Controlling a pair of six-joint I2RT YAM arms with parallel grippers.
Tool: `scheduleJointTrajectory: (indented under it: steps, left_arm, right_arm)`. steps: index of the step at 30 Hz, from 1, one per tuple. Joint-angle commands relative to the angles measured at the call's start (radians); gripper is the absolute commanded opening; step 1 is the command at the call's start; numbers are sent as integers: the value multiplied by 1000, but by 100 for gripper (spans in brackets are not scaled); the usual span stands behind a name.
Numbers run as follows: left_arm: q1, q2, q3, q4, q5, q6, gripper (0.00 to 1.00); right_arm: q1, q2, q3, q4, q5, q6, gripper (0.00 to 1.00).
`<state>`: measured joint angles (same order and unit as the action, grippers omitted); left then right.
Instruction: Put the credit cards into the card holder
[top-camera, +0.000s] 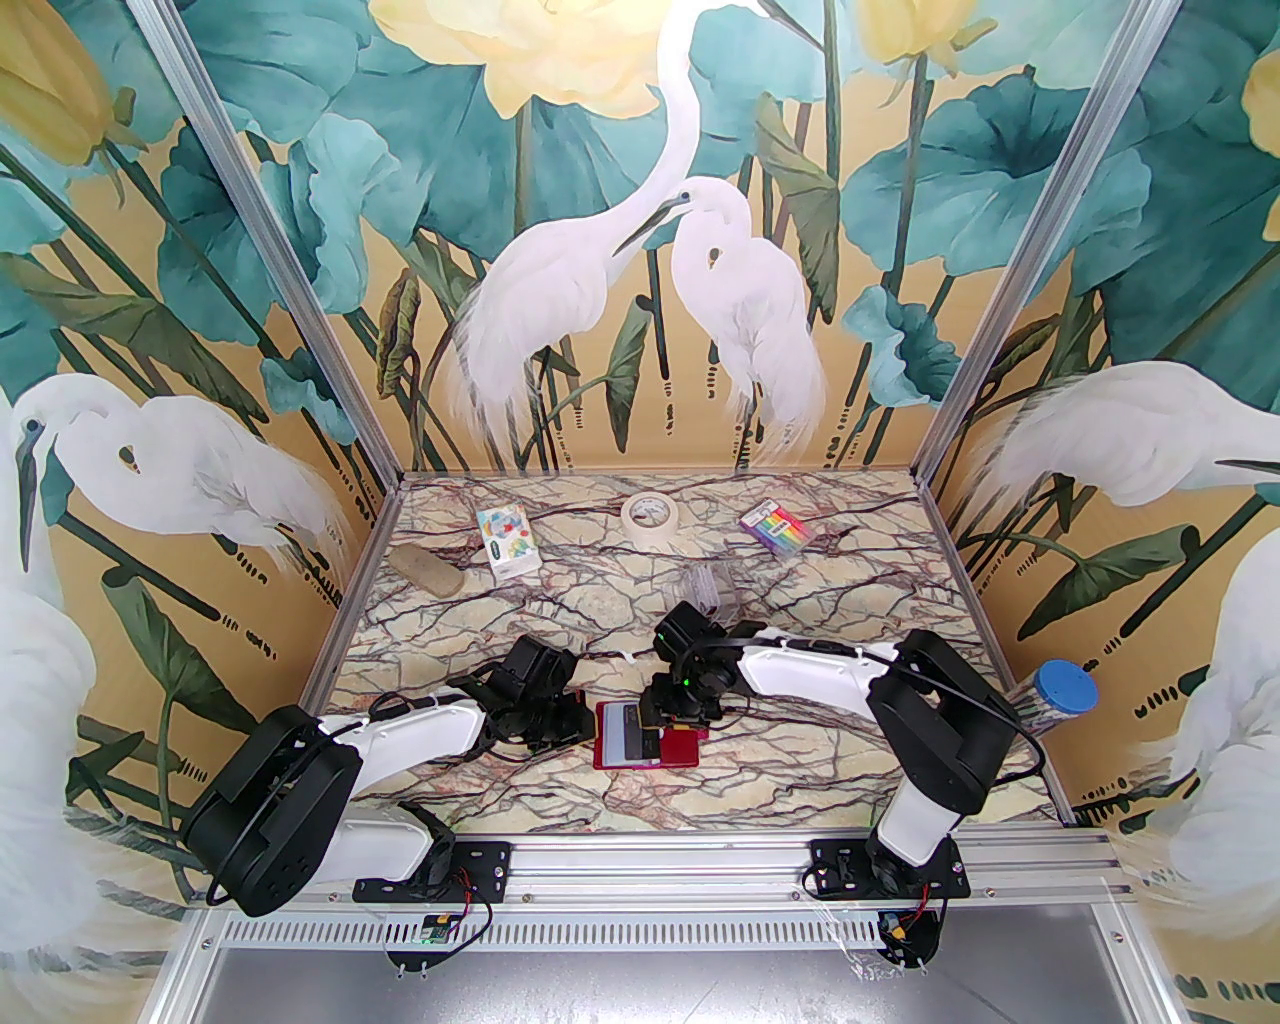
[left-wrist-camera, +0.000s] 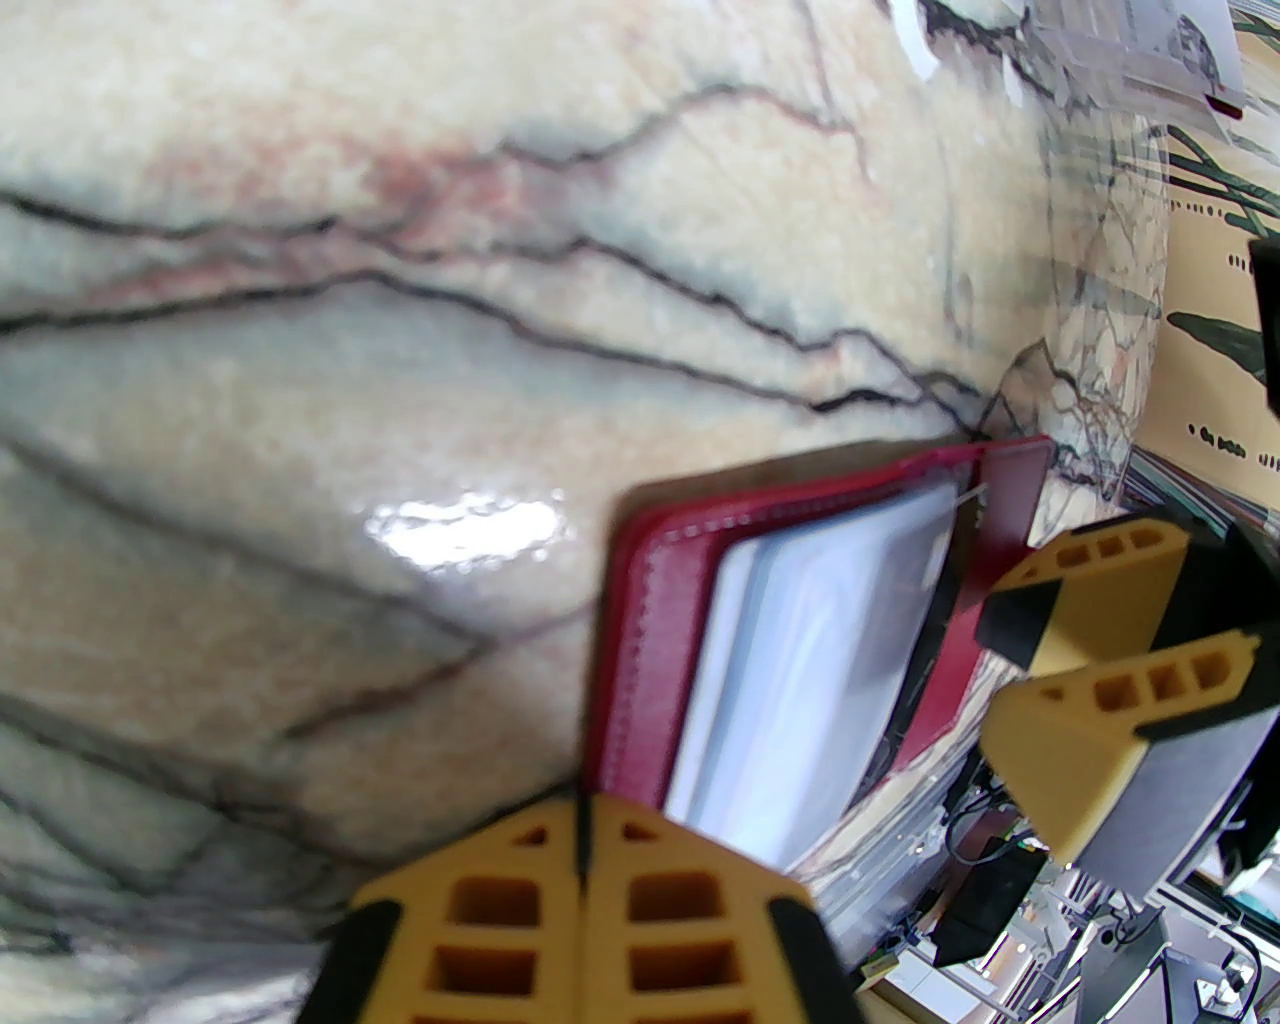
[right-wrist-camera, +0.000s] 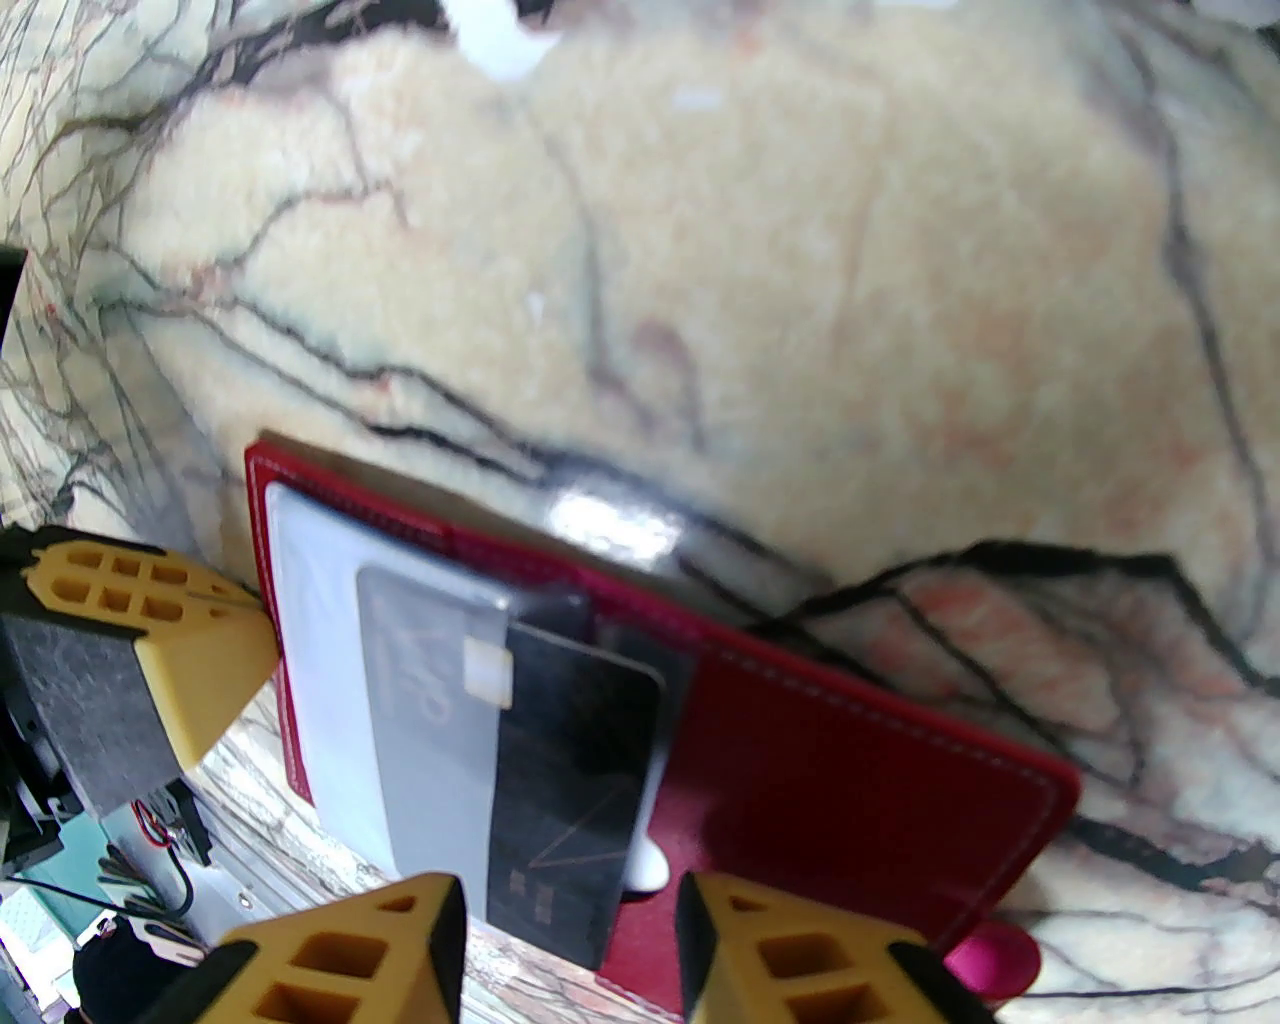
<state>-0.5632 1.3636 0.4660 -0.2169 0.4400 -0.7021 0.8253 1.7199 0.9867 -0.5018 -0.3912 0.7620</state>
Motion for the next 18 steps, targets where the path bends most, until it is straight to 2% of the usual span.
scheduleJointTrajectory:
  steps: [1,18]
  left_arm:
    - [-19,60,-32,5,-49,16,0]
    - [-19,61,-38,9,-51,16,0]
  right_arm:
    - [9,21,20,-24,16,-7,39]
    - [64,78,51,-12,-6,7,25]
